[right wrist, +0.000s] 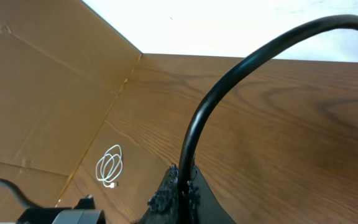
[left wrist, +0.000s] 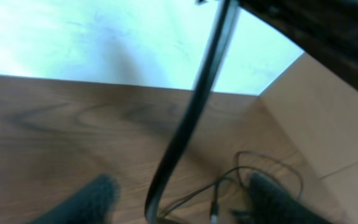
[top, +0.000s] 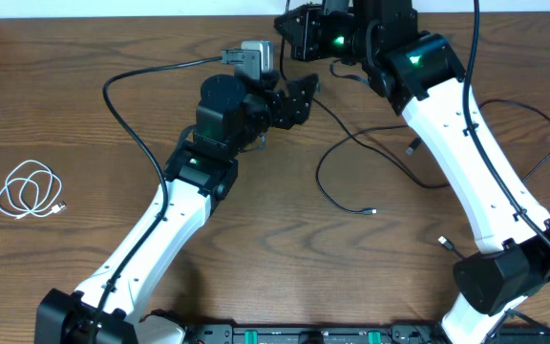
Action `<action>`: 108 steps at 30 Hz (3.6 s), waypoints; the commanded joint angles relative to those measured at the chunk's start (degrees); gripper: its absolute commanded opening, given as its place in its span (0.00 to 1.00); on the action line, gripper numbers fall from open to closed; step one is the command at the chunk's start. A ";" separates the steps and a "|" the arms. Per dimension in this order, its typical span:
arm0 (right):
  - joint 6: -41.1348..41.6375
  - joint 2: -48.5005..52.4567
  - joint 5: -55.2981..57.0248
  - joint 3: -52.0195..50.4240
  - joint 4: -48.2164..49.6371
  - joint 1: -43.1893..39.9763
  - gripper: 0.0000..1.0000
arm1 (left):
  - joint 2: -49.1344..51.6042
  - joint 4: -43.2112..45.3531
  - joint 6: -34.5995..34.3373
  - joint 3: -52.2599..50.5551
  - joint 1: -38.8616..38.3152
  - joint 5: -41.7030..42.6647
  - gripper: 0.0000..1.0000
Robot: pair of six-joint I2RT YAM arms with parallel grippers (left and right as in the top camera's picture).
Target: Untangle cables
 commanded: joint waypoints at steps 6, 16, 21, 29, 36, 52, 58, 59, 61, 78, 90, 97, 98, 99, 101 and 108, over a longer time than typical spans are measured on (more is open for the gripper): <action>0.81 -0.63 -2.93 0.70 0.11 0.37 0.01 | 0.24 1.16 -1.22 0.48 -0.04 -0.35 0.22; 0.74 -0.63 -2.45 0.70 -0.24 0.70 0.01 | 0.26 1.81 -1.57 0.48 -0.02 -0.37 0.07; 0.55 -0.63 -0.68 0.70 -0.48 0.70 0.01 | 0.26 1.79 -1.55 0.48 0.02 -0.39 0.08; 0.11 -0.63 2.32 0.70 -2.03 0.59 0.01 | 0.26 1.81 -1.55 0.48 0.02 -0.57 0.07; 0.11 -0.63 2.36 0.70 -2.84 0.59 0.01 | 0.24 1.79 -1.55 0.48 0.02 -0.55 0.07; -0.07 -0.63 3.58 0.70 -3.10 0.59 0.09 | 0.24 1.79 -1.55 0.48 0.04 -0.57 0.08; -0.07 -0.63 3.58 0.70 -3.10 0.59 0.16 | 0.24 1.79 -1.53 0.48 0.04 -0.57 0.08; -0.07 -0.63 3.58 0.70 -3.10 0.59 0.19 | 0.24 1.77 -1.53 0.48 0.04 -0.57 0.07; -0.09 -0.63 3.61 0.70 -3.10 0.59 0.22 | 0.24 1.77 -1.55 0.48 0.04 -0.57 0.07; -1.62 -0.63 7.26 0.70 -5.01 -0.11 0.99 | 0.24 -0.42 -1.33 0.48 1.75 -0.79 0.08; -5.73 -0.63 18.84 0.70 -16.06 -5.18 0.99 | 0.22 -12.35 -0.90 0.48 17.46 -0.79 0.07; -3.45 -0.61 25.51 0.50 -29.22 -5.42 0.99 | -0.68 -13.84 -1.42 0.48 26.93 -0.31 0.07; -2.45 -0.61 25.73 0.28 -30.23 -5.40 0.99 | -0.94 -13.97 -1.42 0.48 27.54 -0.33 0.07; -1.44 -0.61 25.66 -0.17 -31.15 -5.35 0.99 | -1.25 -13.99 -1.42 0.48 27.93 -0.31 0.07; 0.63 -0.59 25.66 -1.70 -31.91 -5.25 0.99 | -1.90 -13.97 -1.40 0.48 28.24 -0.33 0.08; 3.65 -0.57 21.51 -15.08 -31.04 -5.14 0.99 | -4.31 -13.94 -1.29 0.48 28.52 -0.59 0.08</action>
